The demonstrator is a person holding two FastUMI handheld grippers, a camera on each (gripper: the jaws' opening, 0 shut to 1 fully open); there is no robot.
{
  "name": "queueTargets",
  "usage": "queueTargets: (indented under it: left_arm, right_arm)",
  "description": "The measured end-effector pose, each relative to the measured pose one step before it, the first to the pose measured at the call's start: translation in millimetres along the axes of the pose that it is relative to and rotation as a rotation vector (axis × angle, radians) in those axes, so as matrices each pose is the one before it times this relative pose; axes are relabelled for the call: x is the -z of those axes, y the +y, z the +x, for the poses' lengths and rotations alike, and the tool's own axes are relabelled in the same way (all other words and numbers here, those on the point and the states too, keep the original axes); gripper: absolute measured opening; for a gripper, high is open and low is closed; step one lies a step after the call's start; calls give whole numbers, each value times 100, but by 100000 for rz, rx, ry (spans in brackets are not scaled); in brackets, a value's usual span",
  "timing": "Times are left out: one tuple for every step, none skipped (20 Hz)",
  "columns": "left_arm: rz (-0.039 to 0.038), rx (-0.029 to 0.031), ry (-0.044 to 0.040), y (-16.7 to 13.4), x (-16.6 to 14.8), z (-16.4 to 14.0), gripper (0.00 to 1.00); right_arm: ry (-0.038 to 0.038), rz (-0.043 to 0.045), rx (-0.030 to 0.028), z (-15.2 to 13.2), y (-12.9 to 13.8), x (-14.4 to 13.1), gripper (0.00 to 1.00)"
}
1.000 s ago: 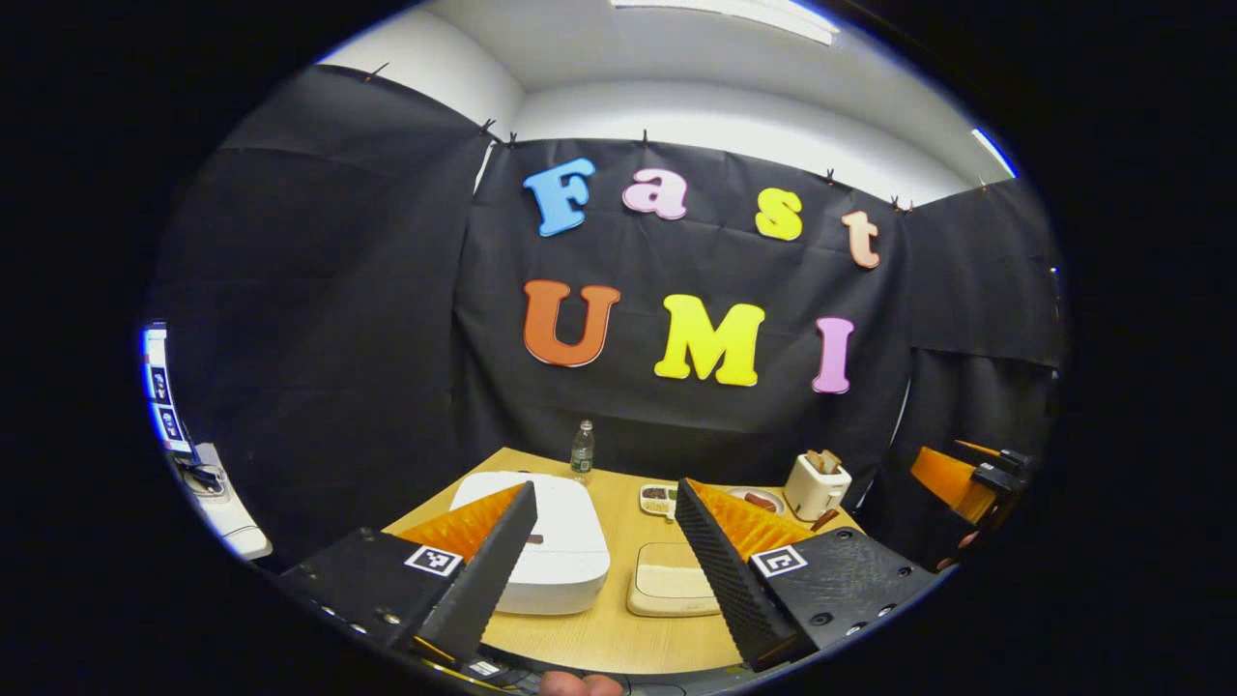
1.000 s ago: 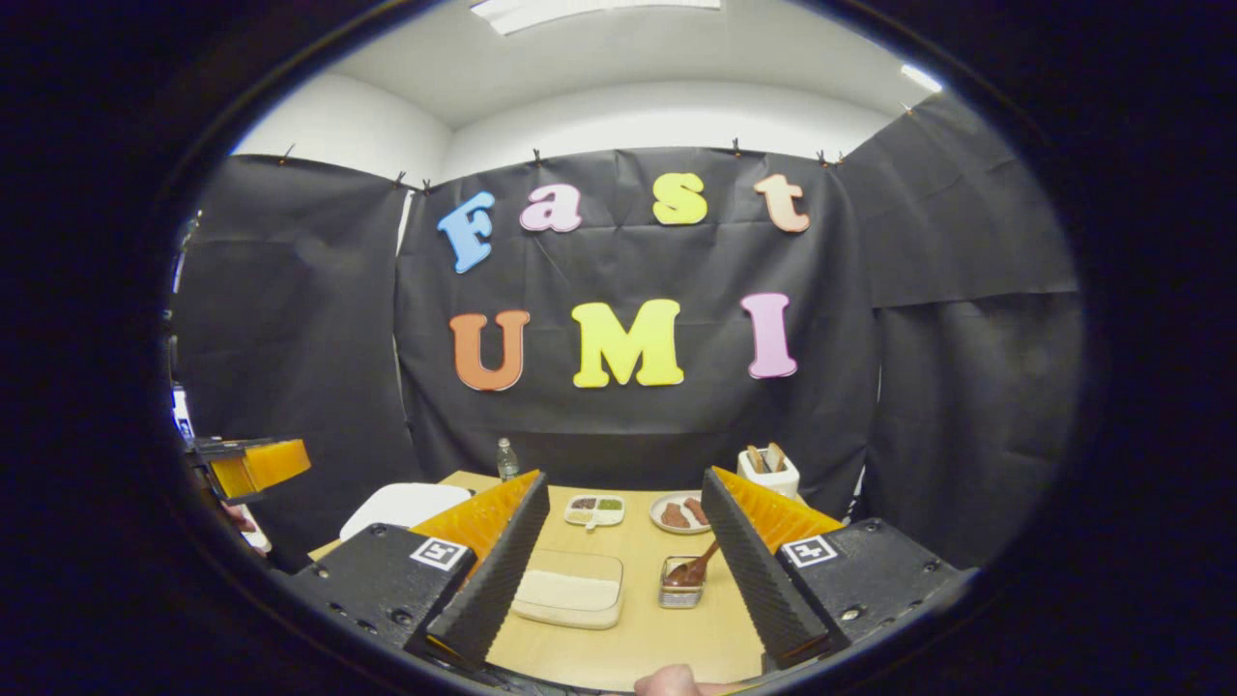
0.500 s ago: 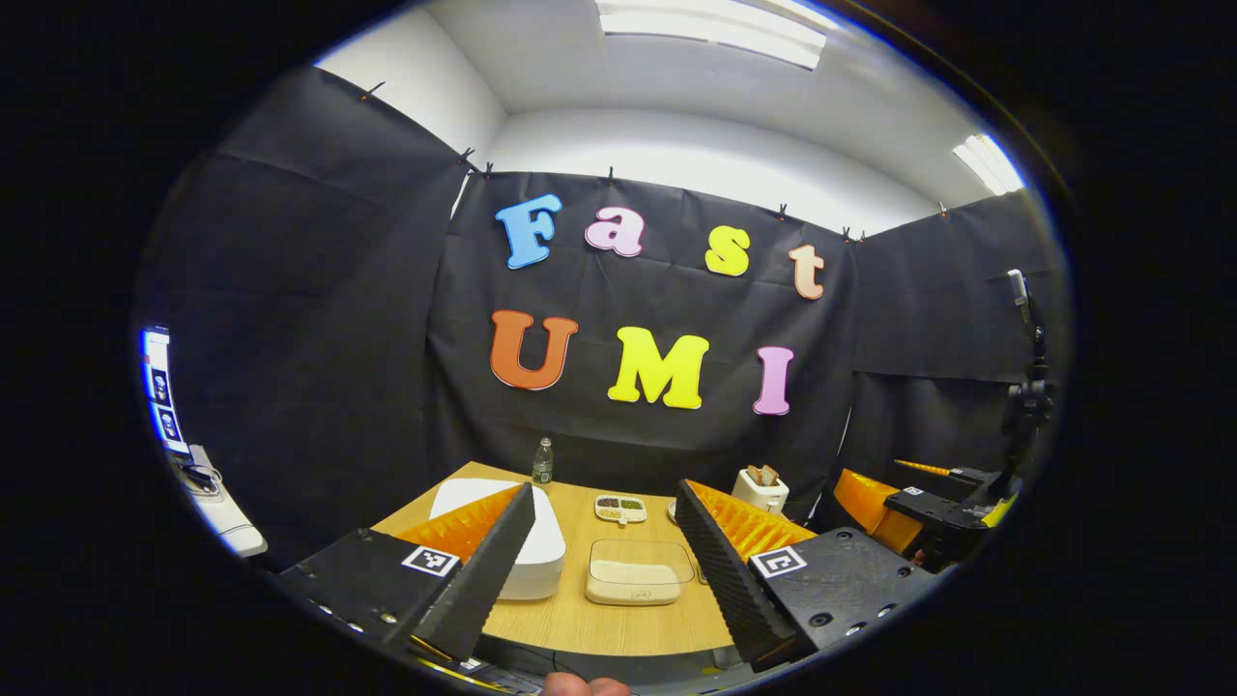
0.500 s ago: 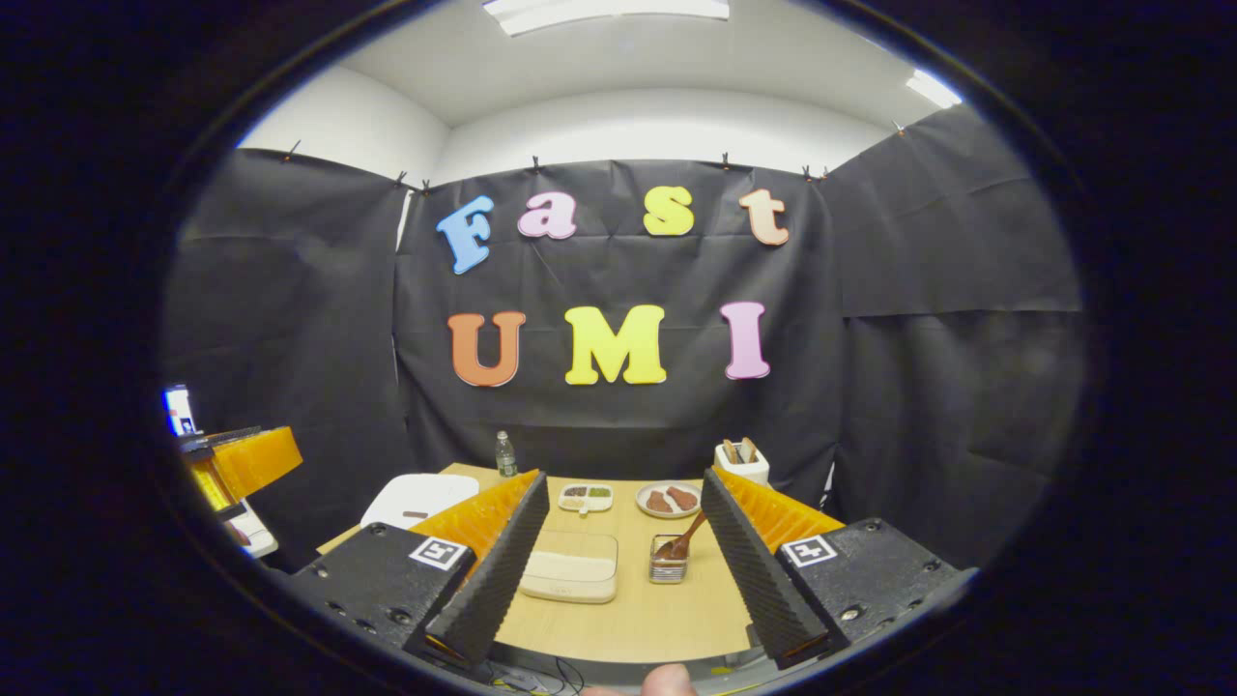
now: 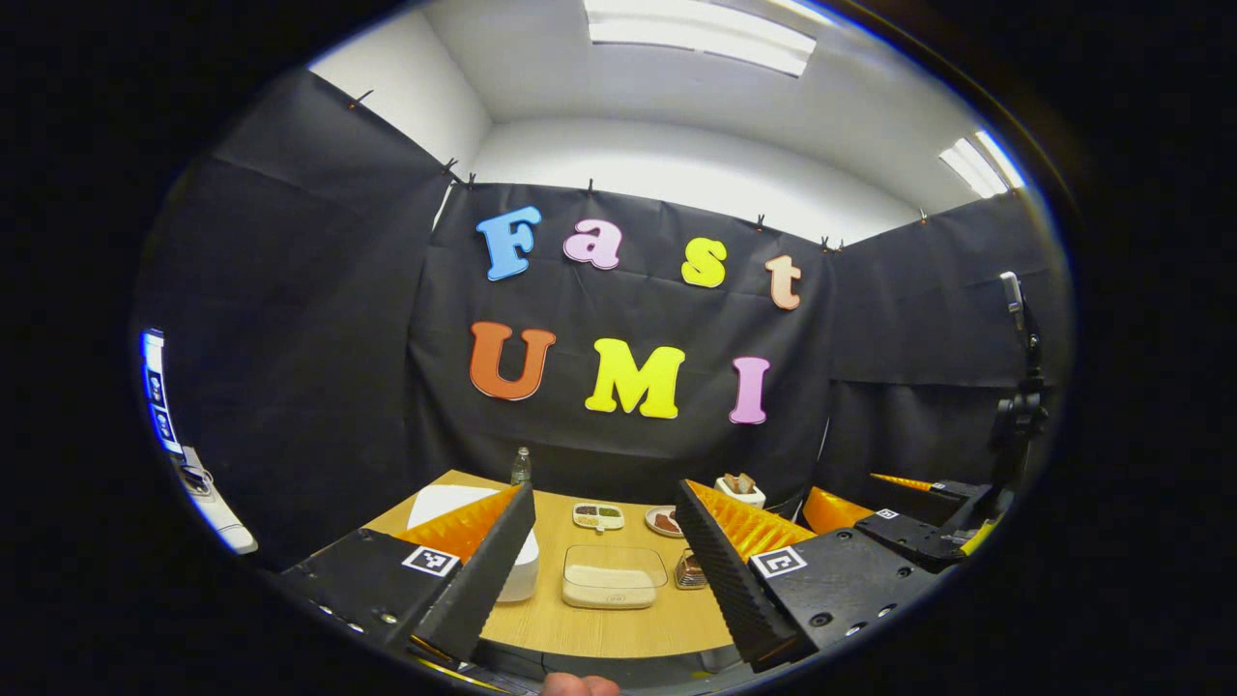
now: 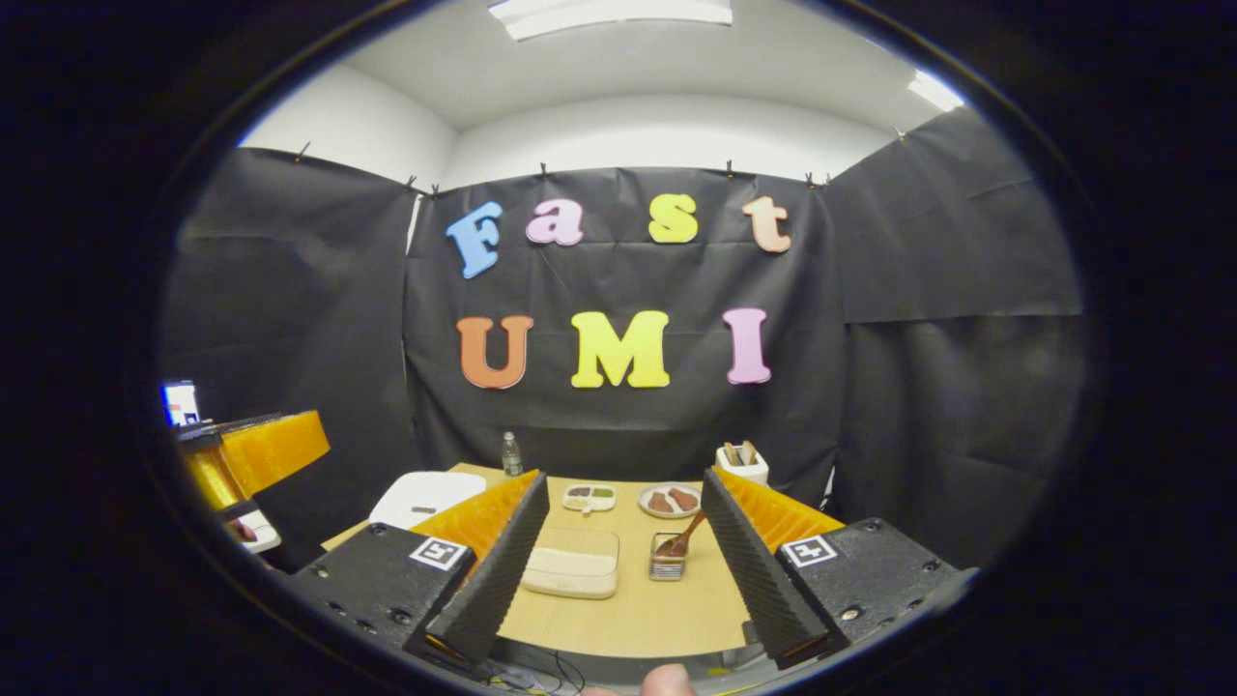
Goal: Close the left gripper, press the button to open the rice cooker; take a wooden spoon from the chopstick holder with the right hand, scoop a spoonful of rice and pour it into the rice cooker, then put the wooden spoon back into the chopstick holder.
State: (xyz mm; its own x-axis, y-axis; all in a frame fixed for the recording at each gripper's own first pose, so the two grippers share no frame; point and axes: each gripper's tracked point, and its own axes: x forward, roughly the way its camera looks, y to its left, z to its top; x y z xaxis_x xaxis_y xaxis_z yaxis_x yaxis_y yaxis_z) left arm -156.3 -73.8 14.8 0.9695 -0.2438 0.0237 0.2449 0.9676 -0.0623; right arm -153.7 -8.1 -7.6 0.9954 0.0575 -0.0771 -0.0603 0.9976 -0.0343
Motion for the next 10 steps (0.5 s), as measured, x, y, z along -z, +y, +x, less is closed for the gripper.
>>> queueTargets:
  left_arm:
    - [395, 49, -195, 28, -35, -219, 94]
    - [345, 120, 273, -10, 101, -101, 94]
    - [243, 345, 145, -166, 44, 35, 94]
    - [268, 163, 130, -62, 65, 20, 94]
    - [149, 169, 421, -21, 150, -25, 94]
    - [-26, -133, 341, 42, 52, 85, 94]
    - [-164, -289, 147, 154, 52, -44, 94]
    - [13, -168, 171, 58, 54, 112, 94]
    - [277, -160, 26, 91, -20, 1, 94]
    - [363, -42, 161, 114, 53, 74, 94]
  right_arm:
    - [-263, -59, 6, -102, 60, -71, 99]
    - [-75, -164, -5, -84, -19, 127, 99]
    - [-6, -79, -166, -31, 85, 29, 99]
    - [198, 121, -225, 7, 137, 143, 99]
    - [256, 103, -123, 8, 92, 154, 99]
    - [238, 63, -83, 20, 101, 117, 99]
    - [154, -3, -100, -30, 70, 31, 100]
    - [-142, -25, -15, 97, 41, 14, 100]
    - [-157, -146, 135, 12, 78, -69, 100]
    - [-191, -55, 53, 138, -14, 17, 100]
